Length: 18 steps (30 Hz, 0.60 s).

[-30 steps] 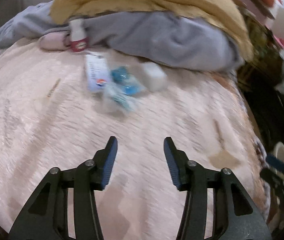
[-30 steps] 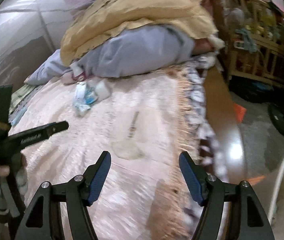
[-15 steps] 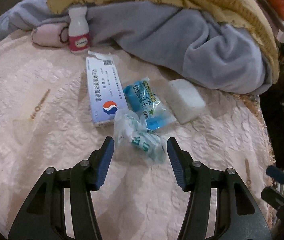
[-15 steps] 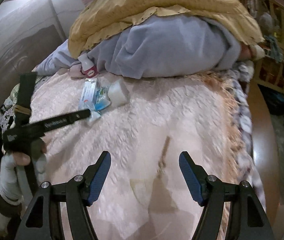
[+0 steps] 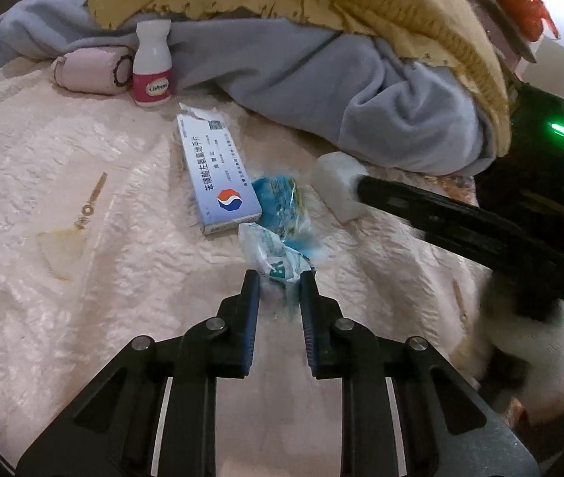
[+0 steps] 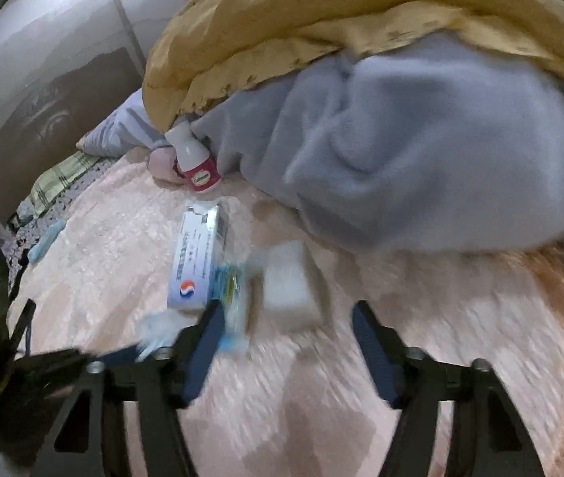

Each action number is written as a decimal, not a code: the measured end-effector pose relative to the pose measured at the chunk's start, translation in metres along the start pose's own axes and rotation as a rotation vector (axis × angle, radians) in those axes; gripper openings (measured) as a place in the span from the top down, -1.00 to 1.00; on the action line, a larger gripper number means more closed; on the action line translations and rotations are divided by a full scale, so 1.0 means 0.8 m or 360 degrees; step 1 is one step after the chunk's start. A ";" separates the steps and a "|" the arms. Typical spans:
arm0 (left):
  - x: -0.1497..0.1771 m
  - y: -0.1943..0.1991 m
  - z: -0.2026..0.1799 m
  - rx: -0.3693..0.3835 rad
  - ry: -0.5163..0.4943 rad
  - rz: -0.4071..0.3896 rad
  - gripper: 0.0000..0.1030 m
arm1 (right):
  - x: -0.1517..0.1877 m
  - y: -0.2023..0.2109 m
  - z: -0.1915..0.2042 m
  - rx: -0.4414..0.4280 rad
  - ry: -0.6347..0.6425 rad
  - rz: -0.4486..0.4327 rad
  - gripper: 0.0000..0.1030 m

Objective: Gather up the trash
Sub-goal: 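Grasp the clear plastic wrapper with the left gripper while the right grasps the white sponge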

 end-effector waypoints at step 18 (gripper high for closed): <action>0.097 0.049 -0.016 0.0070 -0.0147 0.0119 0.69 | 0.107 0.095 0.010 -0.0118 0.0017 -0.0025 0.53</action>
Point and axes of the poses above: each gripper's, at about its wrist camera, not at the fingertips, and y roughly against the way its jaws point, z to its left, x to its underside, the point moved 1 cm from there along -y, roughly the way its jaws point, and after that the axes turned 12 degrees about z, right-handed, at the moved point
